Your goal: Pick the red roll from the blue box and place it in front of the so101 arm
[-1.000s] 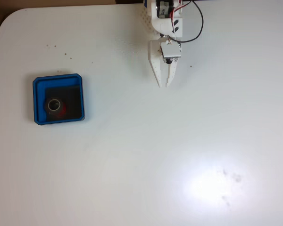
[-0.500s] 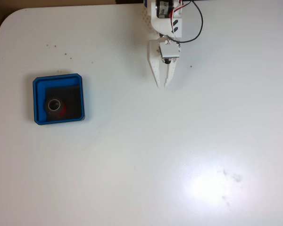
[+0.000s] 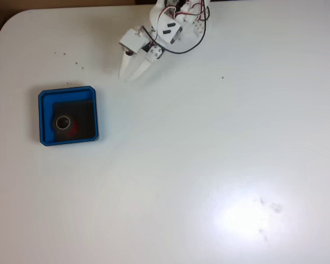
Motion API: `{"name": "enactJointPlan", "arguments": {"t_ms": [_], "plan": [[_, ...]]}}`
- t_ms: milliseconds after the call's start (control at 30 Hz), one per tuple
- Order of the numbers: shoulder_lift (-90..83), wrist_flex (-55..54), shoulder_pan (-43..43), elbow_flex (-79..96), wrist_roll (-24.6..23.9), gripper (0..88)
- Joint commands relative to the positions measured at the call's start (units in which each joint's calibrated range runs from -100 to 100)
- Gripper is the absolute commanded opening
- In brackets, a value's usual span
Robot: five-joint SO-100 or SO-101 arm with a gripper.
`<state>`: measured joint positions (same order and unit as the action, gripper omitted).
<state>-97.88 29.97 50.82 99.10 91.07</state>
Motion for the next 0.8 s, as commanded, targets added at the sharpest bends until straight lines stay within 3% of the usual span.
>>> {"name": "enactJointPlan", "arguments": {"t_ms": [0, 467, 767], "plan": [[-0.61, -1.42, 6.19, -0.09, 0.35, 0.6], [0.31, -1.42, 7.66, -14.56, 0.52, 0.8], [13.77, -1.34, 7.56, -25.79, 0.52, 0.8]]}}
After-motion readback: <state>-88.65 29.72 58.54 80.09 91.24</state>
